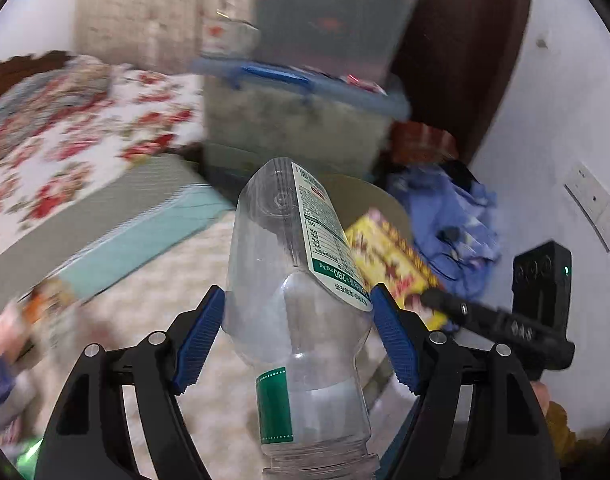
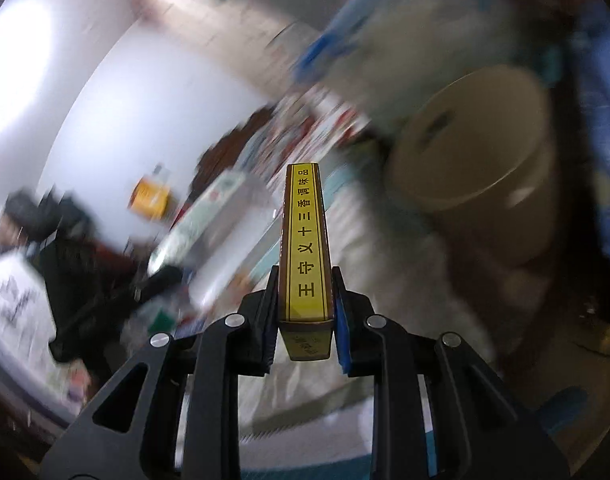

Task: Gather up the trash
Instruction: 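Carry the bottle and yellow box to the beige bin and release both, then return both tools to the trash on the bed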

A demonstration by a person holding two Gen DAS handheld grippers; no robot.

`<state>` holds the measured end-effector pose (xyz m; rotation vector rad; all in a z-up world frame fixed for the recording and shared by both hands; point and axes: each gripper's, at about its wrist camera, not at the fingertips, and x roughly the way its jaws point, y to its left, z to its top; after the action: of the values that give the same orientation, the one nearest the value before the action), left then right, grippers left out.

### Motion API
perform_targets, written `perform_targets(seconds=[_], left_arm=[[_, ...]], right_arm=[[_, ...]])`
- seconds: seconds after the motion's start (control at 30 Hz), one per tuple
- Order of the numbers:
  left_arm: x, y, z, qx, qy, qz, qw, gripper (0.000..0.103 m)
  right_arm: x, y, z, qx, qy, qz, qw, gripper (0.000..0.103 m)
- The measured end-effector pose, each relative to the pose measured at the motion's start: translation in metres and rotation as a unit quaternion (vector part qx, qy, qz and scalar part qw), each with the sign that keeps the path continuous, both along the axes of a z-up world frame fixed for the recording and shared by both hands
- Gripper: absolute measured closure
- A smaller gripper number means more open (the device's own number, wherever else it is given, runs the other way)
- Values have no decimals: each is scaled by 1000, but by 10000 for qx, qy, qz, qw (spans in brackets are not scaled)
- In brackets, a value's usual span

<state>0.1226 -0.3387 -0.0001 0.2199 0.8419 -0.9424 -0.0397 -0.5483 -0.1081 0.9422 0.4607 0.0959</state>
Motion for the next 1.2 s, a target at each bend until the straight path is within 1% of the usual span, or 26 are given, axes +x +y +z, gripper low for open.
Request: perform_targets(seconds=[0.07, 0.1, 0.17, 0.27, 0.37, 0.4, 0.47, 0.5, 0.53, 0.6, 0.63, 0.7, 0.73, 0.83, 0.9, 0.97, 1.03, 1.1, 1.13, 1.2], left_arm=[[8, -31, -9, 88, 166, -185, 9997, 32], [15, -52, -17, 163, 286, -292, 9990, 32], [23, -82, -29, 308, 427, -411, 9978, 32], [33, -121, -48, 565, 563, -543, 9953, 32], [39, -157, -65, 885, 486, -620, 9930, 32], [41, -166, -71, 1006, 434, -612, 9921, 32], [45, -178, -80, 1227, 376, -556, 9902, 32], [48, -182, -83, 1322, 390, -515, 9891, 32], [49, -182, -84, 1320, 411, -484, 9892, 31], [53, -177, -79, 1150, 410, -379, 9918, 31], [54, -172, -73, 1063, 382, -327, 9931, 27], [54, -161, -61, 960, 327, -240, 9946, 27], [53, -153, -51, 847, 301, -199, 9957, 27], [48, -121, -17, 424, 262, -103, 9987, 27], [43, -94, 8, 43, 263, -48, 9996, 27], [35, -56, 36, -328, 199, 33, 9993, 27], [25, -6, 62, -624, 19, 196, 9979, 27], [17, 33, 78, -752, -162, 385, 9963, 27], [11, 70, 88, -803, -343, 593, 9944, 26], [2, 115, 98, -780, -569, 930, 9910, 24]], right_arm=[[-1, -25, -2, -19, 148, -464, 9988, 77], [0, -37, -4, -47, 314, -692, 9971, 77], [4, -58, -11, 5, 533, -981, 9937, 77], [13, -77, -18, 1, 731, -1182, 9903, 77], [24, -87, -21, -31, 875, -1268, 9881, 74], [26, -93, -22, -25, 904, -1295, 9875, 71], [27, -96, -22, 22, 924, -1393, 9859, 30], [26, -101, -23, 5, 860, -1490, 9851, 27], [23, -104, -23, -60, 773, -1577, 9844, 27], [21, -103, -14, -265, 683, -1628, 9839, 27], [21, -105, -14, -316, 644, -1655, 9836, 27], [18, -99, -9, -354, 579, -1666, 9837, 28], [17, -96, -7, -351, 553, -1646, 9842, 28], [14, -79, 1, -374, 439, -1541, 9864, 32], [13, -66, 6, -417, 374, -1452, 9878, 35], [13, -48, 12, -494, 335, -1306, 9896, 39], [15, -28, 17, -576, 327, -1112, 9916, 41], [18, -8, 20, -690, 325, -922, 9928, 42], [21, 2, 21, -750, 331, -826, 9932, 43], [30, 25, 20, -861, 364, -551, 9941, 43]])
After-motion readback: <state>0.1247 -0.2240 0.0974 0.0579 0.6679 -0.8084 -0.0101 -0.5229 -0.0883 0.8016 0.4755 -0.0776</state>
